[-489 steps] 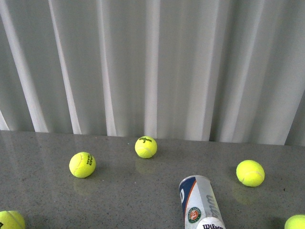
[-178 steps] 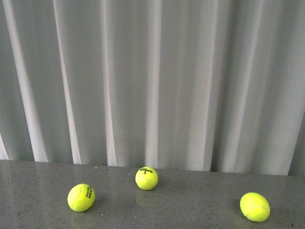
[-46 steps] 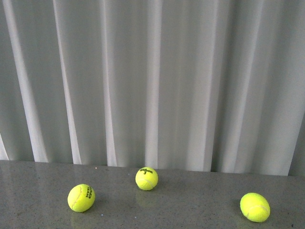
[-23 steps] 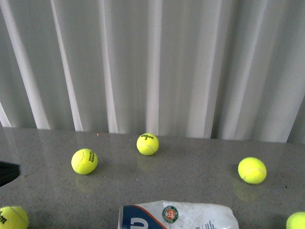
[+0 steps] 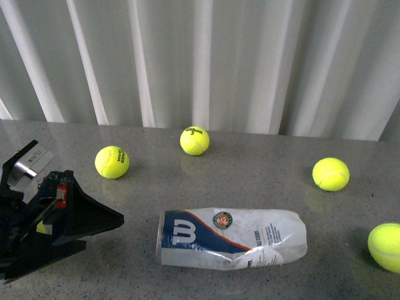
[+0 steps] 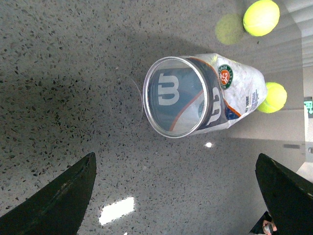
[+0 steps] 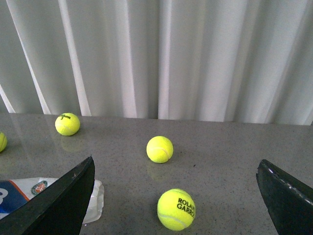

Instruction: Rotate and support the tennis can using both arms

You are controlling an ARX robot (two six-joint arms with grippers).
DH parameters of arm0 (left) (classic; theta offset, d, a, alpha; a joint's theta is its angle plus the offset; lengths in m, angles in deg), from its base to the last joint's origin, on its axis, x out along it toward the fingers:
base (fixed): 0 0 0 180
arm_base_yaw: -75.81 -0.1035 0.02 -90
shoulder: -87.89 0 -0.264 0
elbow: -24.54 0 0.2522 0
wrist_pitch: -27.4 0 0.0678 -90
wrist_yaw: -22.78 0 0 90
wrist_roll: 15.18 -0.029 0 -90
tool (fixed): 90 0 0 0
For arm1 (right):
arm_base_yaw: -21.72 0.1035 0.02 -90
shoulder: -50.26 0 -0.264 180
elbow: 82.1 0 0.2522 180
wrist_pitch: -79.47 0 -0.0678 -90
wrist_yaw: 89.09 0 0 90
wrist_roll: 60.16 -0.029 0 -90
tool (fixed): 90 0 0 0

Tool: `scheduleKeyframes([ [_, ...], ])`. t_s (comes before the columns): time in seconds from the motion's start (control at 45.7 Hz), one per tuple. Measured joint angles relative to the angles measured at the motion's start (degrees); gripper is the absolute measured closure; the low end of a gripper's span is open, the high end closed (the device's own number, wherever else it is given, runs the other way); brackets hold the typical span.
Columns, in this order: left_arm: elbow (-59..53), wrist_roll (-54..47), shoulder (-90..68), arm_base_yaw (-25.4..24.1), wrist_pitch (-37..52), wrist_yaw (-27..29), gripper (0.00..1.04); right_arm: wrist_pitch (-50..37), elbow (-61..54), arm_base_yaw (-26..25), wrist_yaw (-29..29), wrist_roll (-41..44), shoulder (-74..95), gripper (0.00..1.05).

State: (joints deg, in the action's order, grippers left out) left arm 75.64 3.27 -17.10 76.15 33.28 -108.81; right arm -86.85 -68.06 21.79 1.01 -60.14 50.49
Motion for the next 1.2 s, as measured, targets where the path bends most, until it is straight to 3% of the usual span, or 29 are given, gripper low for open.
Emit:
scheduleKeyframes([
  [0.481, 6.19, 4.7, -8.74, 6.43, 5.75, -4.7, 0.07, 0.0, 0.0, 0.0, 0.0, 0.0, 0.0, 0.07],
  [1.203, 11.54, 14.01, -16.92, 13.35, 12.57, -5.07, 0.07, 0.0, 0.0, 0.0, 0.0, 0.0, 0.0, 0.07],
])
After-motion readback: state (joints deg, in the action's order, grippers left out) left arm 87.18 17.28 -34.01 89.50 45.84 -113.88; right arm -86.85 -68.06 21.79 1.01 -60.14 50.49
